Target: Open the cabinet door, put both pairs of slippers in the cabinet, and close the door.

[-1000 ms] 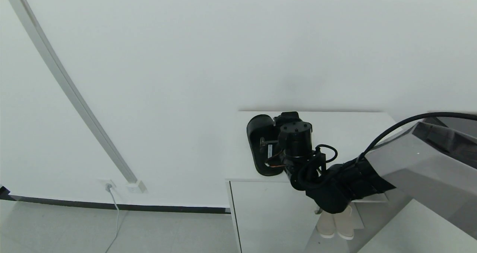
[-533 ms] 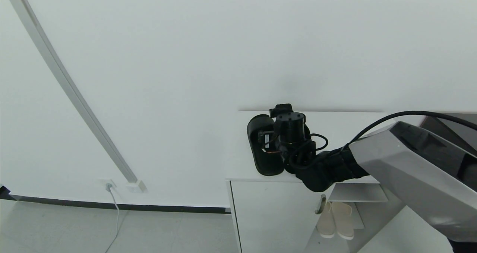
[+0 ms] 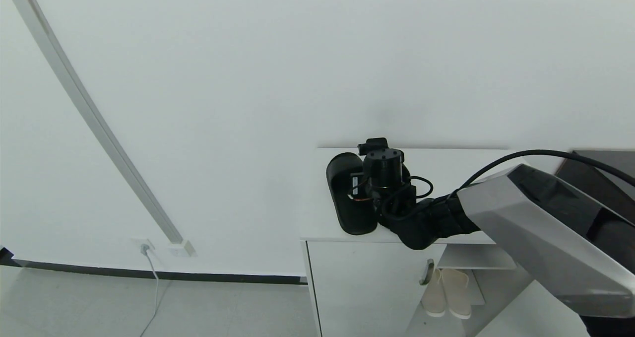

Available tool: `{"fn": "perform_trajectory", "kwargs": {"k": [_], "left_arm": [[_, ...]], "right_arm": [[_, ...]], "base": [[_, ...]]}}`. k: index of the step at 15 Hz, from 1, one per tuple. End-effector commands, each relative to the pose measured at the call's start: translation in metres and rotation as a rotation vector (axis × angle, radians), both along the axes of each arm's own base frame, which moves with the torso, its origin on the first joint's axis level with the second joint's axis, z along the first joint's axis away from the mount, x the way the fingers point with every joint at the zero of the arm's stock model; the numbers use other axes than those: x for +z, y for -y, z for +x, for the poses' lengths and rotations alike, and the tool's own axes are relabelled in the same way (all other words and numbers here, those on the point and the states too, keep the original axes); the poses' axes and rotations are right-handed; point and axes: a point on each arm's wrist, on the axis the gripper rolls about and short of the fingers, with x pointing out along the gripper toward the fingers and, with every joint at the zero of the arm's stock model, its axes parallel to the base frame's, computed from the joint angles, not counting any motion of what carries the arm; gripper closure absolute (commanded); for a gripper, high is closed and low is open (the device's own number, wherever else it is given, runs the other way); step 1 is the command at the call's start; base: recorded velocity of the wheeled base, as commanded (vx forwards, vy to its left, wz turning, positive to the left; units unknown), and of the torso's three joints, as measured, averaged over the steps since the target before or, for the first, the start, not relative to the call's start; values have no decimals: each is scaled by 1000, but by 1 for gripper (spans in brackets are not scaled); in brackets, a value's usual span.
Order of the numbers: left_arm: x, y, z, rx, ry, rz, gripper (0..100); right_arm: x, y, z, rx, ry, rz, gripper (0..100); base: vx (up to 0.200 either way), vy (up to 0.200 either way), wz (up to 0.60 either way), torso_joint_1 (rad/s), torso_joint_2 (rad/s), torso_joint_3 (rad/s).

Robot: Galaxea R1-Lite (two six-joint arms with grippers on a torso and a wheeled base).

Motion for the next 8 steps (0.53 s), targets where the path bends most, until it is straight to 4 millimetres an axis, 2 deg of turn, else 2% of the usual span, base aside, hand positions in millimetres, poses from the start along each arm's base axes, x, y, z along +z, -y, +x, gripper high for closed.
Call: {"fn": "perform_trajectory", "kwargs": {"k": [1,5,8], "left_arm": [[0,0,0,0,0,0,100],[0,0,0,0,0,0,100],[0,0,0,0,0,-3,100]], "right_arm": [[0,0,0,-1,1,1,100],[10,2,-6,1,13,11,100],[29,16,-35,40,15,24,100]], "base": [[0,0,0,0,0,0],[0,0,0,0,0,0],[0,0,0,0,0,0]]}}
